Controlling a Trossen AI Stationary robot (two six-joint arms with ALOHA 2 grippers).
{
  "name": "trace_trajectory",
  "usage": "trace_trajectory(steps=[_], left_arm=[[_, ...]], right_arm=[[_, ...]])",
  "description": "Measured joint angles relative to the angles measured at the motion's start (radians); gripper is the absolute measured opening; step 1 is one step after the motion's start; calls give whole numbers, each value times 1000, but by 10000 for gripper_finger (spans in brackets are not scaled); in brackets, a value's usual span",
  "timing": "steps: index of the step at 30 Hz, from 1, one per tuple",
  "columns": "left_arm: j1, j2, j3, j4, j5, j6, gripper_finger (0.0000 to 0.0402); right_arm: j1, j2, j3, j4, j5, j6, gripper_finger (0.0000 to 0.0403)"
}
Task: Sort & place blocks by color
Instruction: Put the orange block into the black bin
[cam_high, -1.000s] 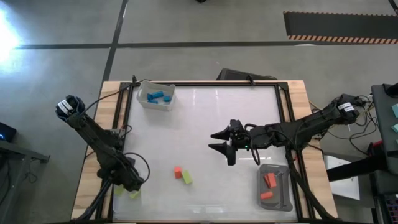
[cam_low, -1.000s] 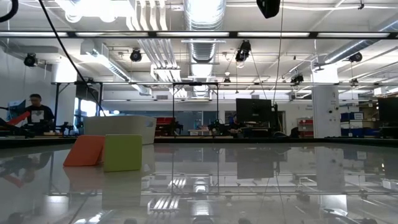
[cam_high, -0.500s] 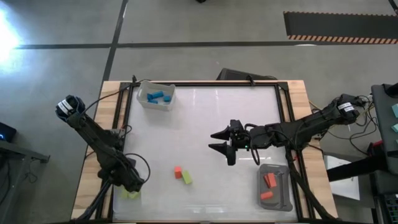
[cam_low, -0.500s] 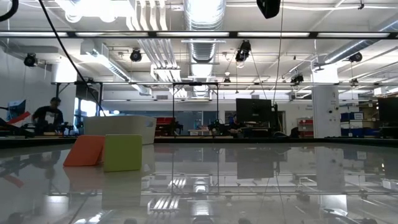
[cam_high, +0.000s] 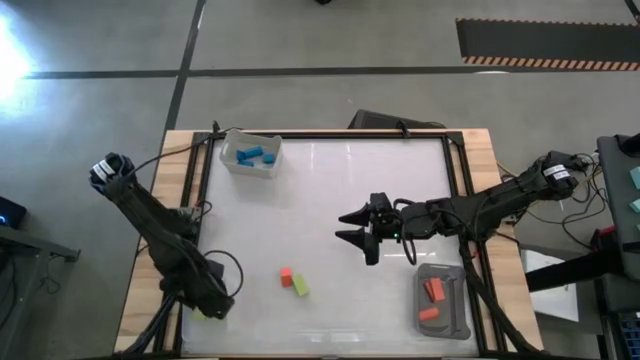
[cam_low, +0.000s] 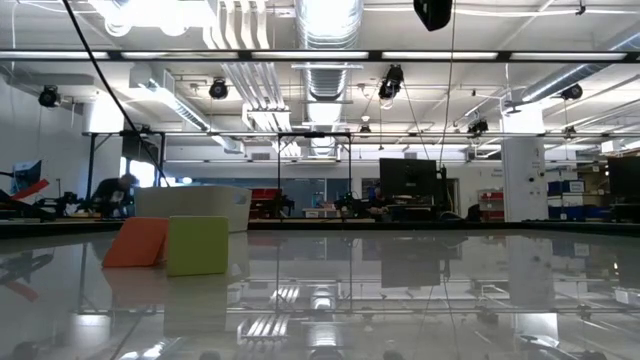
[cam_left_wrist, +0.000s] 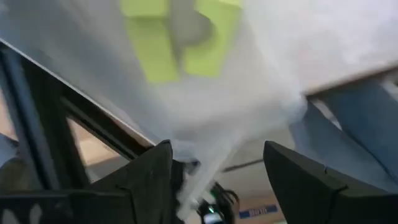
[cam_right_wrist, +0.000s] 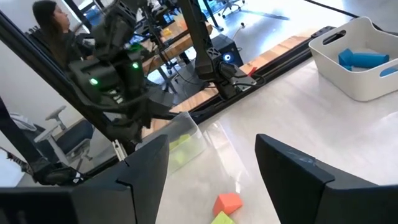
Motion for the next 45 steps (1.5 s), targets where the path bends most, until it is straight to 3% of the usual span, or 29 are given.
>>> trace_trajectory(steps=[4, 10, 14, 20, 27, 34, 45], left_arm=[[14, -3, 83, 1, -67, 42, 237], [77, -3, 197, 4, -286, 172, 237], [156, 3, 230, 3, -371, 266, 237], [286, 61, 231, 37, -378, 327, 237], [386, 229, 230, 148, -378, 442, 237], [418, 391, 229, 150, -370, 489, 237], [445, 488, 217, 159, -421, 529, 237]], right_arm=[[0, 0, 0, 0, 0, 19, 228], [0, 0, 0, 0, -1, 22, 228], [0, 0, 0, 0, -8, 26, 228], [1, -1, 0, 0, -12, 26, 226], [1, -2, 0, -6, -35, 26, 226], [1, -2, 0, -18, -38, 26, 226], [1, -2, 0, -43, -38, 26, 226]])
